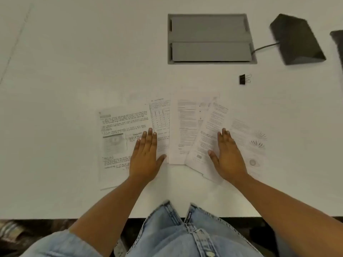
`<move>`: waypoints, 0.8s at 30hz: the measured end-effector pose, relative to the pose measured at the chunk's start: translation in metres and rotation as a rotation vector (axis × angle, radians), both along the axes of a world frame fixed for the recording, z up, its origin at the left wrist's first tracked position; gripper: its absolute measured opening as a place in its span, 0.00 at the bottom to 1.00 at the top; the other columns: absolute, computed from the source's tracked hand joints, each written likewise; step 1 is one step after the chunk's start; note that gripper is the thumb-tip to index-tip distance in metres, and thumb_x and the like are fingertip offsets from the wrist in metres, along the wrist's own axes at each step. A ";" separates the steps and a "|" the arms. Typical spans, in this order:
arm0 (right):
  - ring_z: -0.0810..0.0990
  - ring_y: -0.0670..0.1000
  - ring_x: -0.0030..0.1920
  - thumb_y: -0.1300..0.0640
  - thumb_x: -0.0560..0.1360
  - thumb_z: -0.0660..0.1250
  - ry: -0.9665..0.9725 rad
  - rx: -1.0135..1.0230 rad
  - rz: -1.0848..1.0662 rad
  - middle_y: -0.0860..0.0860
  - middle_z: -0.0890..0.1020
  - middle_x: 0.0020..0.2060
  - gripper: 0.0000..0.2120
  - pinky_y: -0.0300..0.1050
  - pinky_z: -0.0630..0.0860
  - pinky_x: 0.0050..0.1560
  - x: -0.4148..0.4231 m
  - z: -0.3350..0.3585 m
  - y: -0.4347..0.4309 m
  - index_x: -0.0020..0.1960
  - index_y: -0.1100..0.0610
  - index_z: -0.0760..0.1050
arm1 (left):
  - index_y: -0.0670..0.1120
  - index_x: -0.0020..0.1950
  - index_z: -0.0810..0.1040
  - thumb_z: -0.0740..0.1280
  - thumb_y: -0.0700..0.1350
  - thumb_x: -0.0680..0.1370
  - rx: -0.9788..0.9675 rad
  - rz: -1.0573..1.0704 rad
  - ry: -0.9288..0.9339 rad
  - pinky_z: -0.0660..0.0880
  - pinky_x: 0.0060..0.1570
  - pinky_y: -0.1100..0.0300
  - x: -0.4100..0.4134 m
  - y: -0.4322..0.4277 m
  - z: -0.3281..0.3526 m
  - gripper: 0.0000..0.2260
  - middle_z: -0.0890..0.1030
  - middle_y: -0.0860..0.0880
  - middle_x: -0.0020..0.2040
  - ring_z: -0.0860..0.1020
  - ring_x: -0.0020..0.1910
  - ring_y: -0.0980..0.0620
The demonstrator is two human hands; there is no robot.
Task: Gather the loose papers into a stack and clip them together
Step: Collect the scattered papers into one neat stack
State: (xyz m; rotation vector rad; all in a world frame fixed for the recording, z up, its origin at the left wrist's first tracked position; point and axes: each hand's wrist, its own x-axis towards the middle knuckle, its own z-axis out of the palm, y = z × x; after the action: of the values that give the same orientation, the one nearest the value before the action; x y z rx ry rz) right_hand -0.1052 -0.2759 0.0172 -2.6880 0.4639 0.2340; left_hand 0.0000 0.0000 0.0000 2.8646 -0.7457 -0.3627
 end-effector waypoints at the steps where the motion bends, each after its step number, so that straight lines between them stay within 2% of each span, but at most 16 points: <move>1: 0.47 0.55 0.80 0.45 0.82 0.56 0.026 -0.020 0.015 0.57 0.49 0.80 0.35 0.49 0.45 0.79 -0.003 -0.003 0.001 0.80 0.63 0.48 | 0.43 0.80 0.38 0.53 0.61 0.82 0.018 -0.003 0.002 0.42 0.78 0.51 0.001 -0.001 -0.001 0.37 0.39 0.46 0.81 0.41 0.81 0.47; 4: 0.47 0.54 0.80 0.44 0.82 0.56 0.123 -0.050 0.050 0.56 0.50 0.80 0.35 0.48 0.45 0.79 -0.010 -0.009 0.001 0.80 0.62 0.48 | 0.45 0.80 0.38 0.50 0.62 0.82 0.053 -0.015 0.083 0.40 0.78 0.53 0.007 -0.002 -0.007 0.36 0.38 0.48 0.81 0.40 0.81 0.48; 7: 0.48 0.54 0.80 0.42 0.82 0.55 0.143 -0.049 0.050 0.56 0.51 0.80 0.36 0.49 0.46 0.79 -0.005 -0.009 0.000 0.80 0.62 0.49 | 0.46 0.81 0.40 0.49 0.63 0.82 0.045 -0.037 0.124 0.39 0.77 0.54 0.016 -0.002 -0.004 0.35 0.40 0.48 0.82 0.41 0.81 0.50; 10: 0.51 0.54 0.80 0.44 0.82 0.56 0.107 -0.032 0.014 0.58 0.53 0.80 0.36 0.49 0.46 0.78 0.005 -0.001 0.003 0.80 0.63 0.49 | 0.45 0.82 0.50 0.58 0.61 0.81 -0.073 0.051 0.062 0.44 0.77 0.53 0.027 0.007 0.009 0.36 0.48 0.48 0.82 0.48 0.81 0.49; 12: 0.55 0.55 0.79 0.48 0.81 0.60 0.050 -0.005 0.006 0.58 0.57 0.79 0.34 0.47 0.47 0.78 0.010 0.006 0.011 0.79 0.64 0.52 | 0.44 0.80 0.59 0.69 0.57 0.77 -0.149 0.252 0.008 0.50 0.77 0.51 0.030 0.021 0.018 0.36 0.57 0.47 0.82 0.55 0.80 0.47; 14: 0.59 0.56 0.78 0.52 0.80 0.64 -0.006 0.031 0.030 0.59 0.61 0.78 0.33 0.47 0.49 0.77 0.015 0.011 0.023 0.78 0.64 0.56 | 0.43 0.77 0.65 0.75 0.55 0.73 -0.172 0.543 -0.026 0.58 0.77 0.47 0.030 0.039 0.025 0.37 0.63 0.44 0.80 0.61 0.78 0.44; 16: 0.61 0.56 0.77 0.54 0.79 0.66 -0.035 0.075 0.061 0.58 0.63 0.77 0.33 0.49 0.52 0.77 0.019 0.013 0.036 0.78 0.64 0.57 | 0.41 0.76 0.65 0.77 0.56 0.69 -0.118 0.799 0.027 0.62 0.74 0.43 0.027 0.057 0.028 0.42 0.63 0.42 0.79 0.62 0.77 0.42; 18: 0.60 0.55 0.77 0.55 0.79 0.65 -0.041 0.102 0.083 0.57 0.62 0.77 0.33 0.50 0.54 0.77 0.021 0.013 0.046 0.78 0.63 0.57 | 0.40 0.77 0.61 0.78 0.60 0.66 -0.029 0.999 0.176 0.63 0.73 0.41 0.027 0.068 0.031 0.49 0.61 0.40 0.79 0.61 0.77 0.40; 20: 0.60 0.55 0.77 0.54 0.79 0.65 -0.039 0.113 0.093 0.57 0.61 0.78 0.33 0.49 0.52 0.78 0.020 0.012 0.053 0.78 0.63 0.56 | 0.38 0.76 0.61 0.79 0.63 0.62 0.000 1.129 0.280 0.67 0.68 0.38 0.029 0.073 0.034 0.53 0.64 0.38 0.76 0.65 0.74 0.37; 24: 0.62 0.55 0.77 0.54 0.79 0.66 -0.031 0.120 0.041 0.56 0.64 0.77 0.32 0.48 0.53 0.76 0.012 0.011 0.050 0.78 0.62 0.58 | 0.39 0.71 0.65 0.83 0.61 0.58 -0.011 1.163 0.271 0.72 0.61 0.39 0.036 0.076 0.033 0.51 0.72 0.37 0.66 0.72 0.66 0.36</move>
State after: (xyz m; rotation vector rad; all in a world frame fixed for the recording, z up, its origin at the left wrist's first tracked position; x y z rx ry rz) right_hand -0.0934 -0.2258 0.0287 -2.5820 0.3733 0.2240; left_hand 0.0359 0.0759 0.0331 2.5937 0.9318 -0.5040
